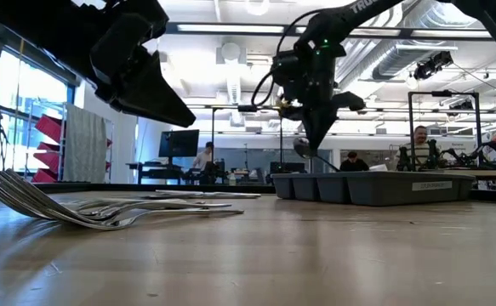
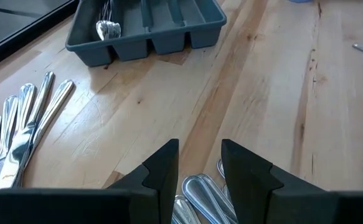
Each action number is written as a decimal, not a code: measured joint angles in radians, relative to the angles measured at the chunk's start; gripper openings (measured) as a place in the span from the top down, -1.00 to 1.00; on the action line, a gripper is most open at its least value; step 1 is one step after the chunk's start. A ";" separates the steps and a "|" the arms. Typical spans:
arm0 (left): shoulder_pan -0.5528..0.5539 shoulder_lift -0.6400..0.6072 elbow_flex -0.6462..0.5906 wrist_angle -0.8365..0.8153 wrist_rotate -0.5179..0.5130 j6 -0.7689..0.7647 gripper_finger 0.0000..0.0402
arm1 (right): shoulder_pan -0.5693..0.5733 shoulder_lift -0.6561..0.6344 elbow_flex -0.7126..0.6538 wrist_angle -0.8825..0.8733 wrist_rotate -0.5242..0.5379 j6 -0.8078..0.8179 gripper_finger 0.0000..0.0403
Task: Sort silverware
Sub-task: Put the spoon in the silverware tray
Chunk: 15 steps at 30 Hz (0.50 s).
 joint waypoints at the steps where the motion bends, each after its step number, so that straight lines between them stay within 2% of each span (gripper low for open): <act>1: 0.000 0.005 0.000 0.005 -0.001 -0.001 0.48 | -0.005 0.007 0.000 -0.003 -0.005 -0.006 1.00; 9: 0.011 0.028 0.001 0.014 0.008 -0.010 0.48 | -0.026 0.078 -0.001 -0.107 -0.041 -0.079 1.00; 15: 0.022 0.029 0.001 0.012 0.008 -0.016 0.48 | -0.027 0.141 -0.001 -0.091 0.008 -0.128 1.00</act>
